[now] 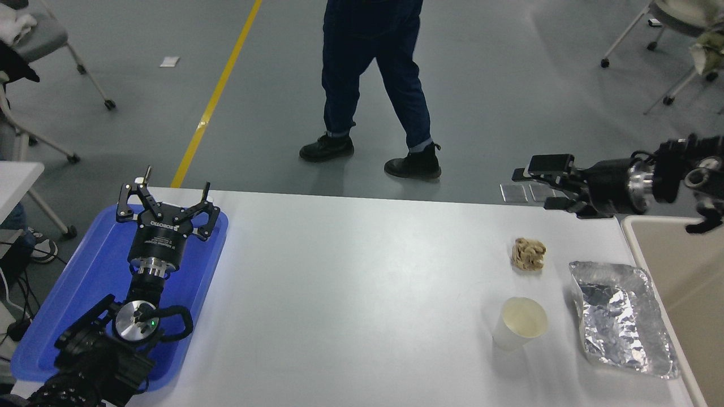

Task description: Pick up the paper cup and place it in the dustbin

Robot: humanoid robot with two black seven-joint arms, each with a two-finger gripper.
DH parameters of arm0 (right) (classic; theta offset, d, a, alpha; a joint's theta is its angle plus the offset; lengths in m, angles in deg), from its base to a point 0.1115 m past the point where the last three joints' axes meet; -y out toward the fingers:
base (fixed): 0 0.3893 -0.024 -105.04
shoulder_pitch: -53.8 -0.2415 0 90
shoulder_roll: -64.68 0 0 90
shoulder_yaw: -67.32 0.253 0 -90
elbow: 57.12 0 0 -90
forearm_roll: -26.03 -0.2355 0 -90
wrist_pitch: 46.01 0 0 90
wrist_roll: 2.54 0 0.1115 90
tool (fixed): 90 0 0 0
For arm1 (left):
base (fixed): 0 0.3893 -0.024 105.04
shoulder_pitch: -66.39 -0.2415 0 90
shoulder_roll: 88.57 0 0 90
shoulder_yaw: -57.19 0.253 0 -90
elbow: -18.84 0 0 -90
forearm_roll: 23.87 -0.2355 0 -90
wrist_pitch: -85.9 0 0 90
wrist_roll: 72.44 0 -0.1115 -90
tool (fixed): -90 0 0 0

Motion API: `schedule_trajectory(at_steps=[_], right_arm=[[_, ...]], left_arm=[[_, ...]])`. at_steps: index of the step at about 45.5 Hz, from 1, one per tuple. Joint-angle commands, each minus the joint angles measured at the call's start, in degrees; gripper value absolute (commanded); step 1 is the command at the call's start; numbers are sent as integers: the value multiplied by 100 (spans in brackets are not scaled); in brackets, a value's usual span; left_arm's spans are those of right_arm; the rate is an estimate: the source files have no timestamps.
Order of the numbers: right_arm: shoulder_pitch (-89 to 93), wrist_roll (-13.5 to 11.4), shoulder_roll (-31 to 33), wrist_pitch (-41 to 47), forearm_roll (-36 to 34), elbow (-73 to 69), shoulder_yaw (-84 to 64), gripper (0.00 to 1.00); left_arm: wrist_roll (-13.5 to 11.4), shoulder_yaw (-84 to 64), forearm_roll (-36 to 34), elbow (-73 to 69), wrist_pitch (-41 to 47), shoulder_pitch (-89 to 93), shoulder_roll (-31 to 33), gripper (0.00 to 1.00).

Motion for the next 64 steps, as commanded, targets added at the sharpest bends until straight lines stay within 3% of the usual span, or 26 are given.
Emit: schedule_trajectory(at_steps=[1, 13, 32, 46, 64], right_arm=[[-2269, 1, -195, 495, 175, -1100, -2504, 100], [-4361, 1, -863, 1189, 87, -2489, -4369, 100], [-5557, 1, -1865, 1559, -1108, -3131, -4677, 100], [-5479, -17, -2041, 1559, -1363, -3070, -4633, 100], [-3371, -17, -1909, 996, -748, -2261, -4142, 100]], left_arm=[[-3, 0, 1, 0, 1, -1, 3, 100], [-3, 0, 1, 0, 1, -10, 3, 100], [-3, 0, 1, 0, 1, -10, 3, 100], [-3, 0, 10, 0, 10, -10, 11, 100], [-3, 0, 10, -9, 10, -1, 11, 100]])
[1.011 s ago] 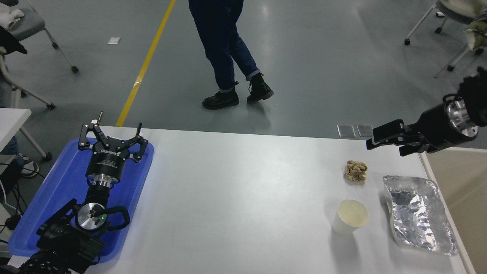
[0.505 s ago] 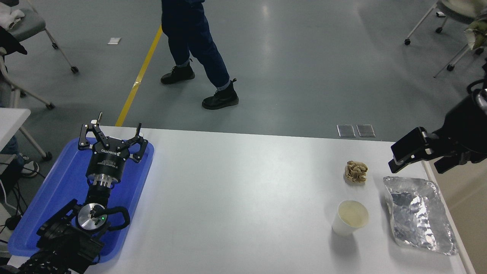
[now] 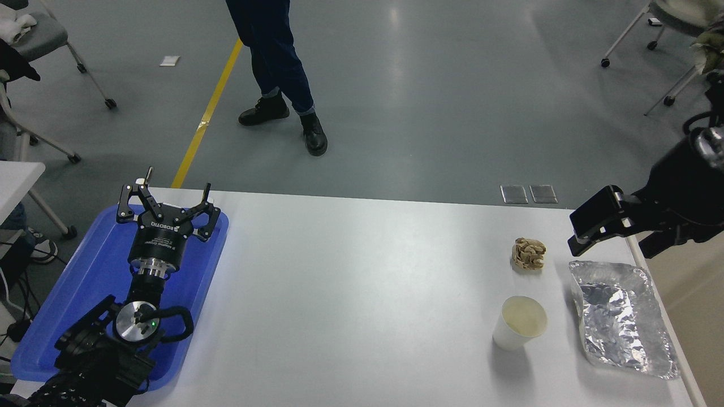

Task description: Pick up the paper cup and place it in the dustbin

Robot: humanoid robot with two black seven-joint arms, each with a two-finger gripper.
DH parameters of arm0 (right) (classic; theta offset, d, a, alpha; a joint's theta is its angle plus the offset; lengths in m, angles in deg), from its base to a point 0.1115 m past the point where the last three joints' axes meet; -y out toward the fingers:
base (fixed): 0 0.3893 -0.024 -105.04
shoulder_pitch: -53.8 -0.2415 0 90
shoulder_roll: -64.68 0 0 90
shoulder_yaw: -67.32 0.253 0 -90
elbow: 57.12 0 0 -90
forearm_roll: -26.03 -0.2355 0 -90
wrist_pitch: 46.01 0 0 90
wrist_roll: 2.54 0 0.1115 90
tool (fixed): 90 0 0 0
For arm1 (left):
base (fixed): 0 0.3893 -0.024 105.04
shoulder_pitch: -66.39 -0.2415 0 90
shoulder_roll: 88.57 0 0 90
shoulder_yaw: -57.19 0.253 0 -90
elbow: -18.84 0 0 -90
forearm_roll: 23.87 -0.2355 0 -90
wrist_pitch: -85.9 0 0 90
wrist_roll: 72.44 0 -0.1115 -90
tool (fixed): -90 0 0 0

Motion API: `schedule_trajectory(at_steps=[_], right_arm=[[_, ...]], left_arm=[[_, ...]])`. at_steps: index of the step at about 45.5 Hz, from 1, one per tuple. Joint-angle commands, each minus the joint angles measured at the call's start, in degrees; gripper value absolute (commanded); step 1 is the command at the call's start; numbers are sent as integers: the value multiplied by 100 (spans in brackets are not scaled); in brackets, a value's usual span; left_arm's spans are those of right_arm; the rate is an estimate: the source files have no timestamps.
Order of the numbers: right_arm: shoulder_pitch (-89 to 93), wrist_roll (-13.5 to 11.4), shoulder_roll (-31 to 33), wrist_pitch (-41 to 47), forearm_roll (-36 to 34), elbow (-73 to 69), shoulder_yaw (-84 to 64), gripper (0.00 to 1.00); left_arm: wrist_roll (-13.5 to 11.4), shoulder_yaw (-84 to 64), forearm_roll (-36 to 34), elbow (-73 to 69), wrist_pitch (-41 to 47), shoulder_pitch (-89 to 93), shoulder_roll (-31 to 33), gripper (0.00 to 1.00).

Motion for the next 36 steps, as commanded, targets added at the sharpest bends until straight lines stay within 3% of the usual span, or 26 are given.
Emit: schedule_trajectory(at_steps=[1, 36], right_arm=[[1328, 1, 83, -396, 382, 499, 455, 100], [4906, -122, 92, -1495, 1392, 2450, 2415, 100]], left_arm=[[1, 0, 2, -4, 0, 8, 1, 100], [1, 0, 2, -4, 0, 8, -8, 100]])
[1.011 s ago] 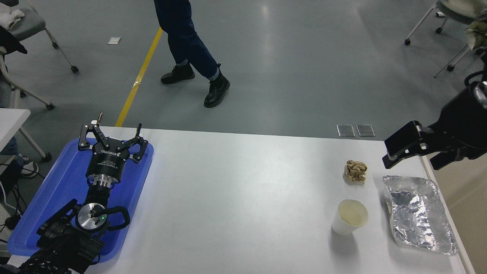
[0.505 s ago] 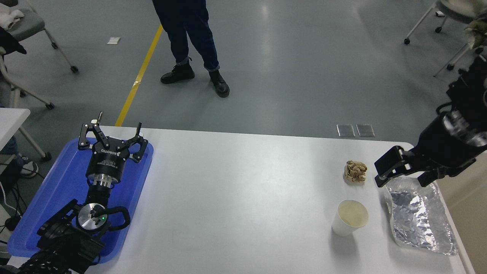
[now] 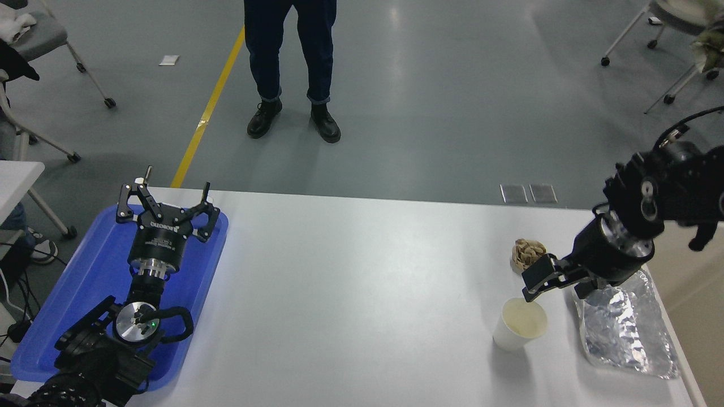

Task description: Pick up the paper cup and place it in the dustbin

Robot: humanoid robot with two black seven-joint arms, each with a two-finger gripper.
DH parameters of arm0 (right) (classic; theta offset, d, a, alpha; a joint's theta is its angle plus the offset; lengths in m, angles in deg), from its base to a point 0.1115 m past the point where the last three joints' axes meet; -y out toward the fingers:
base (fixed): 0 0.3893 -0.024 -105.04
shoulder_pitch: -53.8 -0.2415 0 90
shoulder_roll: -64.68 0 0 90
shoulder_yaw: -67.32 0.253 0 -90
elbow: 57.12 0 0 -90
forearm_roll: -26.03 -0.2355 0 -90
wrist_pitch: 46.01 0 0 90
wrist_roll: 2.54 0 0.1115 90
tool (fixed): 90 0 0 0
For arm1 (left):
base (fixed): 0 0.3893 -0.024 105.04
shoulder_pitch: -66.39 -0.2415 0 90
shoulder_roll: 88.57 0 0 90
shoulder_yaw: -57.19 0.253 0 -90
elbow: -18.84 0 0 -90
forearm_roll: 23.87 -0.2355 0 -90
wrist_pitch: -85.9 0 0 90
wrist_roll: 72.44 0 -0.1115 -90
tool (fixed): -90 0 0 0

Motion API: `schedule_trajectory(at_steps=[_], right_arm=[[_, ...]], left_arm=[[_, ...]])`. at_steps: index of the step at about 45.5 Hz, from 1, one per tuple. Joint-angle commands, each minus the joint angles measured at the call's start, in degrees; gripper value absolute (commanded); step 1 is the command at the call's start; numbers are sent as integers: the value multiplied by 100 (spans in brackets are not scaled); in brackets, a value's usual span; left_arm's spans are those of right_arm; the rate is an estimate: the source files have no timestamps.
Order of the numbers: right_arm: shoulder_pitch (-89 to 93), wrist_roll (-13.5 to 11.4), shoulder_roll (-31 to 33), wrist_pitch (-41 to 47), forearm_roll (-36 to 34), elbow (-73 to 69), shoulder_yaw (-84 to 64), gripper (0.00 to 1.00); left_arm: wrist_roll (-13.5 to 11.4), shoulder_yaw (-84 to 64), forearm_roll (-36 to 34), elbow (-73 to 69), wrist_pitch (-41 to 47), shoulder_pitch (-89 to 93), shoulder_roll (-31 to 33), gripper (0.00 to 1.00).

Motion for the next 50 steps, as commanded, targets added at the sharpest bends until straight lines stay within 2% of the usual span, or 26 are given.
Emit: schedule_trajectory(at_steps=[1, 20, 31, 36, 37, 40, 45, 46, 49, 50], right_arm=[[1002, -26, 15, -357, 361, 561, 453, 100], [1731, -255, -81, -964, 431, 1124, 655, 100], [1960, -255, -126, -1157, 651, 1229, 717, 100], [2022, -246, -126, -1236, 642, 1309, 725, 96], [2030, -246, -126, -1236, 651, 1335, 725, 89], [2039, -246, -134, -1280, 642, 1344, 743, 82], [2039, -194, -134, -1280, 651, 1344, 743, 34], [2039, -185, -126, -1271, 651, 1344, 734, 26], [2039, -167, -108, -1271, 651, 1344, 734, 12], [2039, -158, -108, -1271, 651, 1344, 734, 0]], left_arm=[[0, 0, 1, 0, -1, 0, -1, 100], [0, 0, 1, 0, -1, 0, -1, 100], [0, 0, 1, 0, -1, 0, -1, 100], [0, 0, 1, 0, -1, 0, -1, 100], [0, 0, 1, 9, -1, 0, -1, 100], [0, 0, 1, 0, -1, 0, -1, 100], [0, 0, 1, 0, -1, 0, -1, 100], [0, 0, 1, 0, -1, 0, -1, 100], [0, 0, 1, 0, -1, 0, -1, 100], [0, 0, 1, 0, -1, 0, -1, 100]])
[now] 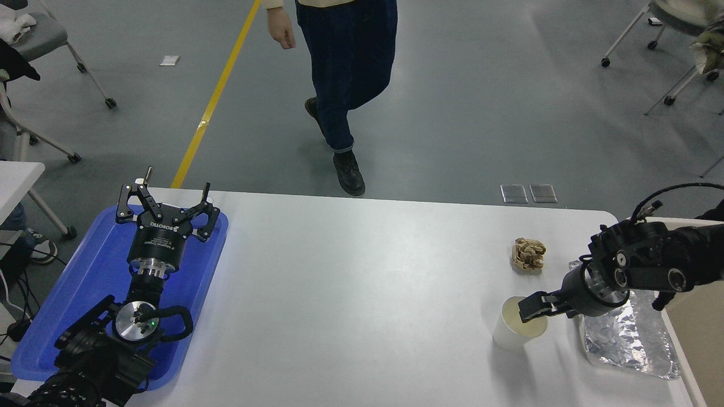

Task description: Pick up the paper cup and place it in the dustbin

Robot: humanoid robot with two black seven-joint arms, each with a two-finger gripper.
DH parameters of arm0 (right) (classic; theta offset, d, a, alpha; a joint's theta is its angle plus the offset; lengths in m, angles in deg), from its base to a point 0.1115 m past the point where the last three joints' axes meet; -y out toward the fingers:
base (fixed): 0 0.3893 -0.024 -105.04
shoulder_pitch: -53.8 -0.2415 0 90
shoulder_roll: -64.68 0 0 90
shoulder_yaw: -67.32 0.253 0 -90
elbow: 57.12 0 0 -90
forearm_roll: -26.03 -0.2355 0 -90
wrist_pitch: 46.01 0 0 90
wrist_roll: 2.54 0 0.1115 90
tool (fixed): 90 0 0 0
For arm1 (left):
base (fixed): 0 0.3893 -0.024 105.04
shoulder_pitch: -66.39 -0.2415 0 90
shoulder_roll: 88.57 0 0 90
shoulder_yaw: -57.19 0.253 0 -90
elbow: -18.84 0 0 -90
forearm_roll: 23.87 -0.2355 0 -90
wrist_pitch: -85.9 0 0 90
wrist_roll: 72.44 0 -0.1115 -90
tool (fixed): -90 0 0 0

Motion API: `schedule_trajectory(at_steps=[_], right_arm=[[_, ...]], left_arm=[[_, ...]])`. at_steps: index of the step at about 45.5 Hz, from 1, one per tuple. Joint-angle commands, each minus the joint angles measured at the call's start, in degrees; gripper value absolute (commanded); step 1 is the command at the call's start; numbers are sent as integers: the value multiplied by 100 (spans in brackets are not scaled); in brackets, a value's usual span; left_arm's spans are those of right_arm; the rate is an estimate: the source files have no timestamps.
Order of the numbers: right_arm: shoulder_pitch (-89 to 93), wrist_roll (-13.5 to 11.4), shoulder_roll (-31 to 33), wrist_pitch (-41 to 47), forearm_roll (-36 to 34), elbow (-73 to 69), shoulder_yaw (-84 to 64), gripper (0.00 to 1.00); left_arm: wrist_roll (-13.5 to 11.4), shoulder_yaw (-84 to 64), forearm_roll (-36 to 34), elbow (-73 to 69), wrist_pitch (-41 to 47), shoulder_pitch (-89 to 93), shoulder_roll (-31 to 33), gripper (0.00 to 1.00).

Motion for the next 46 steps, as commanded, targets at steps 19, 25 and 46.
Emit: schedule_trajectory(at_steps=[19, 25, 46], right_arm=[[-42, 84, 42, -56, 80, -16, -67, 0], [-165, 84, 95, -12, 80, -121, -76, 0], [-3793, 93, 1238, 954, -25, -2406, -1683, 0]], left_arm=[[0, 0, -9, 0, 0, 0, 0, 100], [0, 0, 0, 9, 0, 0, 0, 100], [0, 0, -9, 9, -1, -9, 0, 100]])
